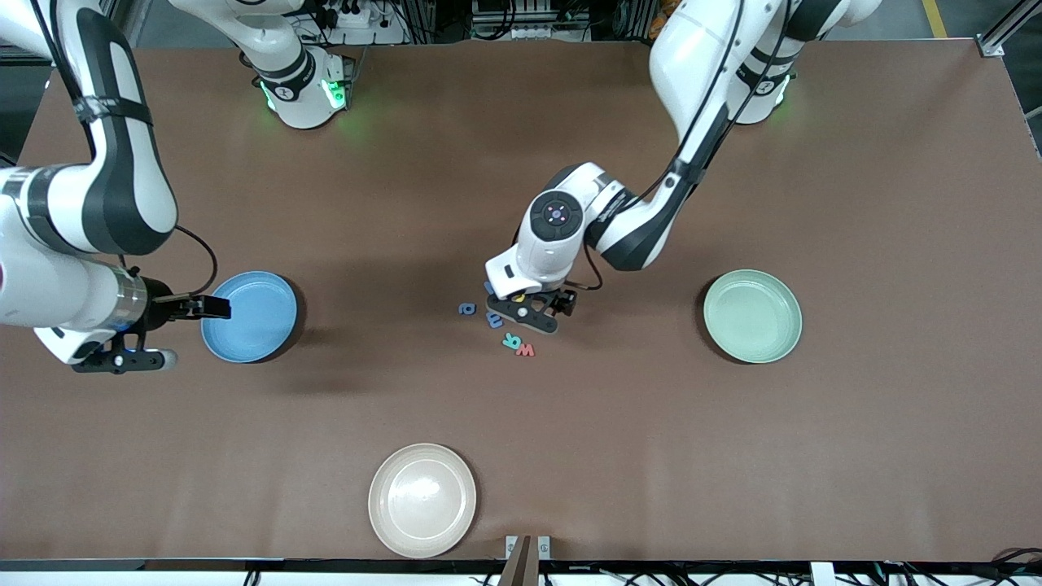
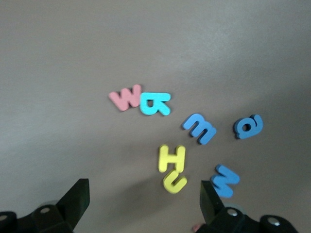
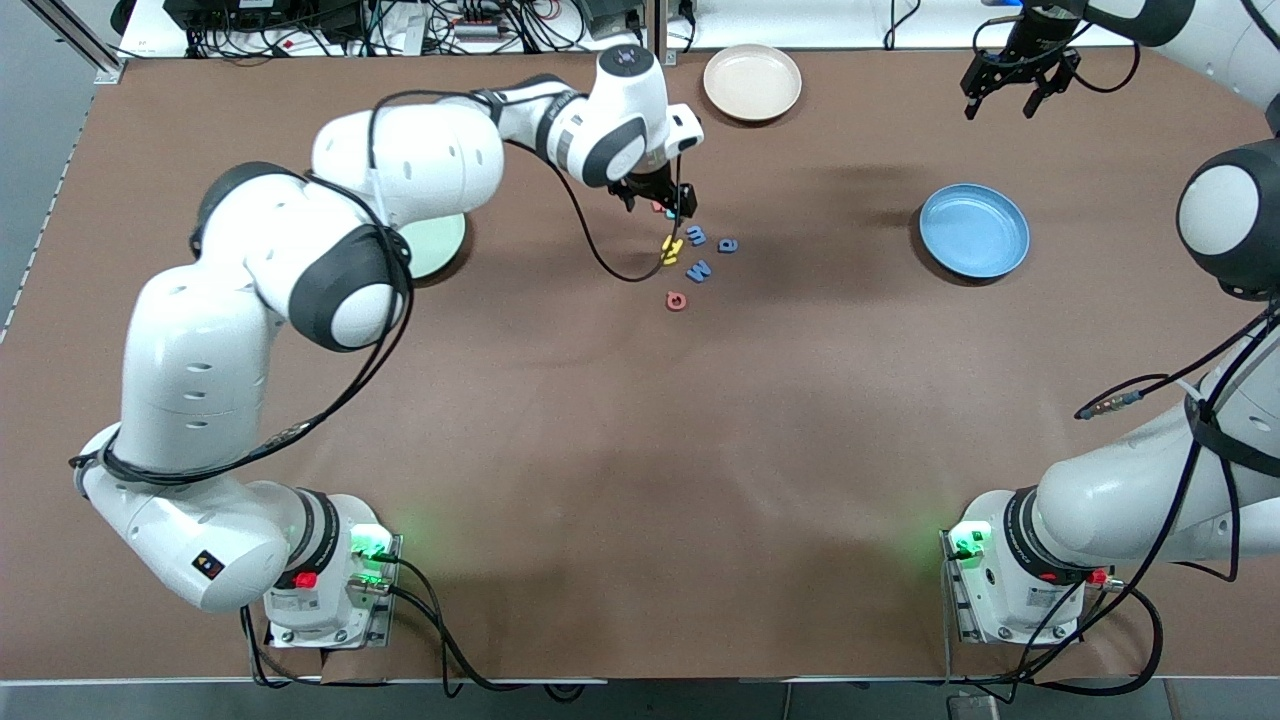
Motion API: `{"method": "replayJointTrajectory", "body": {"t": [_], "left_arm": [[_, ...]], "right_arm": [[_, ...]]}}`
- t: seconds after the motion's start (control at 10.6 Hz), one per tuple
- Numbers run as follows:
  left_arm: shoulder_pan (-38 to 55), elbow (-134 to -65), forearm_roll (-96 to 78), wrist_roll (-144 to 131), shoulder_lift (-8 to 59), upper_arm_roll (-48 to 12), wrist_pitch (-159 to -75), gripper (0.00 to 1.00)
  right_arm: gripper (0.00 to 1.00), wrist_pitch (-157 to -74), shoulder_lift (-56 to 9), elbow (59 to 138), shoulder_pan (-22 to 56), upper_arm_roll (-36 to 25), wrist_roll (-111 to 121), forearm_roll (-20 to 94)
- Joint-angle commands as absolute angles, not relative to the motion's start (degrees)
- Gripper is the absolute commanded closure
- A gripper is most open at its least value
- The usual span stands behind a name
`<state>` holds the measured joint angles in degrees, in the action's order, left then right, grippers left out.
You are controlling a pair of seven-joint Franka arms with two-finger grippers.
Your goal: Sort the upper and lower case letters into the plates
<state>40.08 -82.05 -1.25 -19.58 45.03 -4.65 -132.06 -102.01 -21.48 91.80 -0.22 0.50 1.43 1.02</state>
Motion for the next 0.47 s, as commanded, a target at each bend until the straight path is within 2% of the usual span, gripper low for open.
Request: {"method": "replayJointTrajectory", "body": {"t": [0.0, 0.38], "left_arm": [[42.6, -76.7, -2.5, -22.8, 49.6, -3.3, -132.5, 0.04], [43.3, -76.6, -2.4, -23.7, 51.9, -3.2, -135.0, 0.19]], "right_arm": [[0.00, -103.5, -23.6, 91.1, 0.1, 1.0, 1.3, 2.8], [0.00, -104.1, -24.0, 91.1, 0.8, 1.1, 1.9, 4.9]]}}
